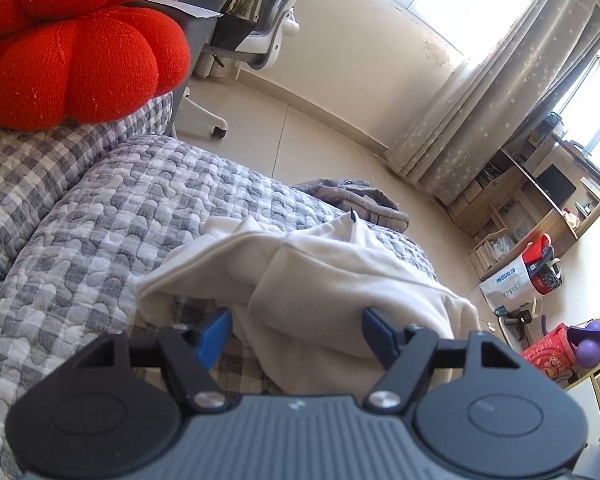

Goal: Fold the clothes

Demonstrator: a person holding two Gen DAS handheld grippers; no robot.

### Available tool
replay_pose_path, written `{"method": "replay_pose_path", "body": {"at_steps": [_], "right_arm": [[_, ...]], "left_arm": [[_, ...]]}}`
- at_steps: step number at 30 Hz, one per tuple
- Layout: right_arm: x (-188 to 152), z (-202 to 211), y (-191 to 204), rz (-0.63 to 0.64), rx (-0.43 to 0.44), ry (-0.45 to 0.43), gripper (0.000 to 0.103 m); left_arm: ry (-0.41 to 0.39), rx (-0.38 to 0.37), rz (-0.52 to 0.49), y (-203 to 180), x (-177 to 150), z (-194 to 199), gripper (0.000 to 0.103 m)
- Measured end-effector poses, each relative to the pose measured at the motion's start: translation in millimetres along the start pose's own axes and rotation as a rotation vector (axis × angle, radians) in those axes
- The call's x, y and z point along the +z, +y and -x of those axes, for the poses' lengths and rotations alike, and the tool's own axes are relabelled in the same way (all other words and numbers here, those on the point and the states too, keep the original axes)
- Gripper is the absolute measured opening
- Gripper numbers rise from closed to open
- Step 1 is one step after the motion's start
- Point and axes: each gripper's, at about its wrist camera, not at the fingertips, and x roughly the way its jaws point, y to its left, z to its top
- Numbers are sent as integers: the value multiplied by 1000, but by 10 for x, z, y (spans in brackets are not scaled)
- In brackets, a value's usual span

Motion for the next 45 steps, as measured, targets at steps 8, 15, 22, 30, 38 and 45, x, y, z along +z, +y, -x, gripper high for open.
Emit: {"method": "replay_pose_path", "body": {"at_steps": [8, 15, 22, 30, 38, 45], "right_arm": [[-57, -18, 48, 69, -79, 19, 11], [-7, 228, -84, 50, -104, -58, 49], [87, 312, -435, -54, -199, -127, 63], [21, 94, -640, -94, -250, -43, 63], [-31, 73, -439, -96, -91, 9, 12], [-77, 68, -170, -82, 64, 45, 11]], "left_arm": [[31, -13, -16, -77, -44, -69, 44], [47, 8, -21, -68, -44, -90, 31], [64, 75, -16, -48, -77, -137, 50], [65, 95, -16, -51, -97, -127, 69], [63, 95, -39, -112, -136, -104, 72], [43, 97, -37, -116, -133, 41, 72]]}}
